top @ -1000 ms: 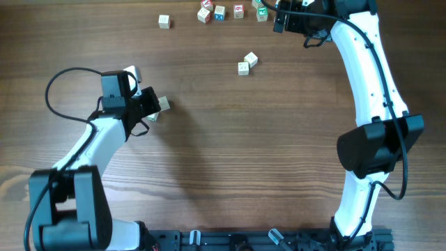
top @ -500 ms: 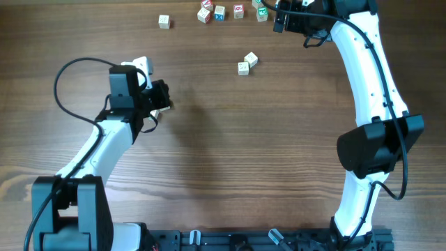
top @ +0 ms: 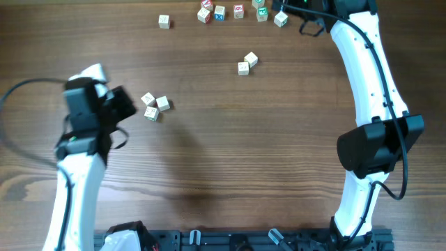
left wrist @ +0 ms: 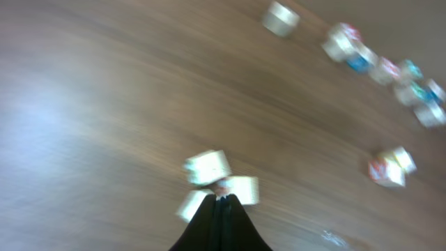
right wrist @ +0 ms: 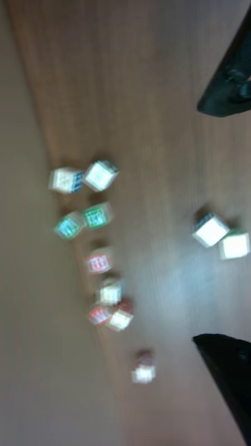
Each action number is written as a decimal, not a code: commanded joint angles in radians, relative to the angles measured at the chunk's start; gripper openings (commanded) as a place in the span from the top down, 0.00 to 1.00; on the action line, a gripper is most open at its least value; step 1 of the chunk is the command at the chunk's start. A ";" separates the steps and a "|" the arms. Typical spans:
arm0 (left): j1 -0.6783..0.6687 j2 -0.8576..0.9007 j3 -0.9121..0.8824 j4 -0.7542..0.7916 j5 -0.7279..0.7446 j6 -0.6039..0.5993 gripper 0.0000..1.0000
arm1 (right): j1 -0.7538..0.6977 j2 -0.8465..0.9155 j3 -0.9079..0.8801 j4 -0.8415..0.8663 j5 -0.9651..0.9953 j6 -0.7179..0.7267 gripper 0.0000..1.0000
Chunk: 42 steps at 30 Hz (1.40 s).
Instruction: Form a circle
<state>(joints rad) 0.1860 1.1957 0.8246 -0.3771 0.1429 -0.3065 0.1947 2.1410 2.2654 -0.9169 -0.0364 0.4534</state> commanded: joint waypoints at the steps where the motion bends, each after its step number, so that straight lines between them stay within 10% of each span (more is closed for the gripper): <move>1: 0.148 -0.043 -0.001 -0.070 -0.043 -0.050 0.94 | 0.001 -0.034 0.011 0.037 0.010 0.169 0.00; 9: 0.203 -0.029 -0.001 -0.076 0.020 -0.042 0.85 | 0.000 -0.026 -0.003 -0.025 0.061 0.312 0.00; 13: 0.203 0.024 -0.001 -0.048 0.021 -0.042 0.87 | 0.084 0.040 -0.158 -0.027 -0.085 0.055 0.01; 17: 0.203 0.086 -0.001 -0.035 0.021 -0.043 0.90 | 0.190 0.120 -0.315 0.125 -0.127 -0.083 0.56; 23: 0.203 0.121 -0.001 -0.038 0.021 -0.042 0.93 | 0.303 0.182 -0.443 0.374 -0.297 -0.163 0.96; 30: 0.203 0.121 -0.001 -0.035 0.021 -0.042 0.96 | 0.389 0.251 -0.564 0.665 -0.310 -0.097 0.96; 42: 0.203 0.121 -0.001 -0.081 0.020 -0.042 0.93 | 0.431 0.257 -0.564 0.693 -0.553 -0.087 0.96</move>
<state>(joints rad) 0.3828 1.3121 0.8242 -0.4534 0.1543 -0.3462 0.5999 2.3749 1.7046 -0.2371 -0.4950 0.3573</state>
